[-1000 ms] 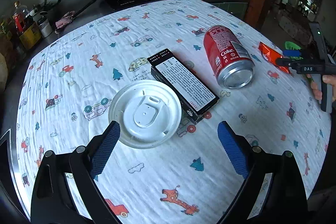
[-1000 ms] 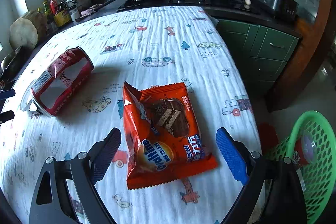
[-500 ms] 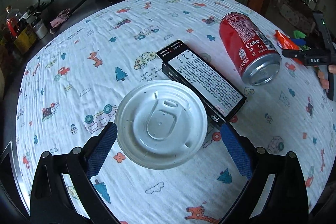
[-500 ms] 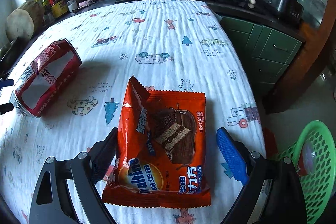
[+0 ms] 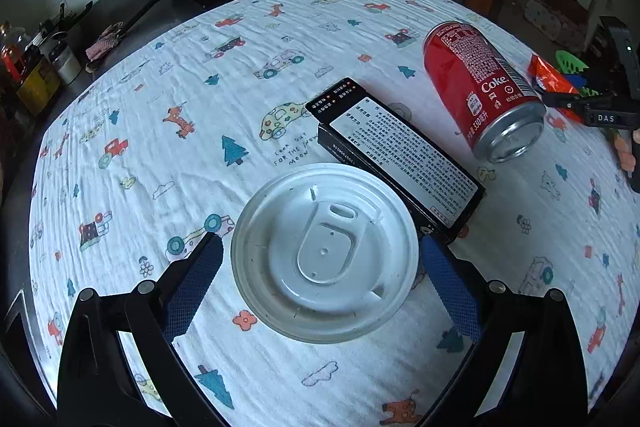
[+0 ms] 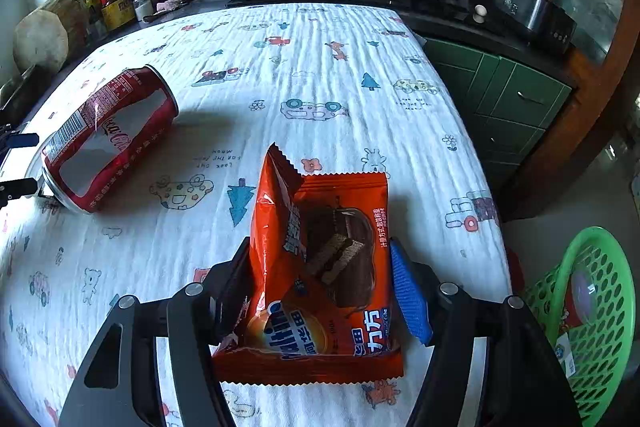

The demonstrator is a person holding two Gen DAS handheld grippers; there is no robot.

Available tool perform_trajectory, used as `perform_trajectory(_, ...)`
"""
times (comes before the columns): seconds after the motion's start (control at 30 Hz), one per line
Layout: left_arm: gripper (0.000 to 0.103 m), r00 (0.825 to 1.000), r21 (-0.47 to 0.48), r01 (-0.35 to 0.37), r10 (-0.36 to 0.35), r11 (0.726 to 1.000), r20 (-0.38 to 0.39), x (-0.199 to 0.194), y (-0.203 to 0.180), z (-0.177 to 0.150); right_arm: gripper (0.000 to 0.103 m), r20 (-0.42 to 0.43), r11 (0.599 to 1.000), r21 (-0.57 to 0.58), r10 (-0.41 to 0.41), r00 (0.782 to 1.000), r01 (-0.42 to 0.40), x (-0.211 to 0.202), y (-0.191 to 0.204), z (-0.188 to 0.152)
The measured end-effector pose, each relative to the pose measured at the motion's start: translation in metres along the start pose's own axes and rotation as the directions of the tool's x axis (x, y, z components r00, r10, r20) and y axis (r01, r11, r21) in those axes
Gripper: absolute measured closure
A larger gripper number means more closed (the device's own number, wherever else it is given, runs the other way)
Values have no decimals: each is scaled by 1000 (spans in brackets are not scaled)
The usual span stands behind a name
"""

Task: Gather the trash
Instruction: 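Grasp the white lid with the left tool while the right tool grasps the orange wafer packet, then carry the wafer packet into the wastebasket and open the right tool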

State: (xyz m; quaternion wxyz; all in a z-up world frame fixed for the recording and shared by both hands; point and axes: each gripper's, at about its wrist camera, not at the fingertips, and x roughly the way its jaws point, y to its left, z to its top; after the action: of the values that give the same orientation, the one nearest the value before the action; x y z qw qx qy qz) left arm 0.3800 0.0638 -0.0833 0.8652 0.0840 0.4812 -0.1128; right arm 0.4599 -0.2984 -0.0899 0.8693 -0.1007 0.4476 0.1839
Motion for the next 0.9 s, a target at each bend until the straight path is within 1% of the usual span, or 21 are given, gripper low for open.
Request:
perform_trajectory(0.2, 5, 999, 7, 36, -35, 999, -22, 7, 4, -3, 40, 9, 1000, 8, 7, 1000, -7, -9, 2, -7)
perform_trajectory(0.53, 5, 999, 25, 39, -38, 999, -24, 14, 4, -1, 41, 28, 1000, 22, 15, 1000, -15, -29, 4, -18)
perform_trajectory(0.7, 5, 998, 19, 60, -59, 998, -27, 20, 5, -1, 41, 44, 999, 38, 23, 999, -24, -42, 3, -25)
perform_trajectory(0.9, 10, 997, 2, 75, -75, 997, -8, 18, 4, -2, 41, 53, 999, 51, 11, 999, -14, -57, 1, -36)
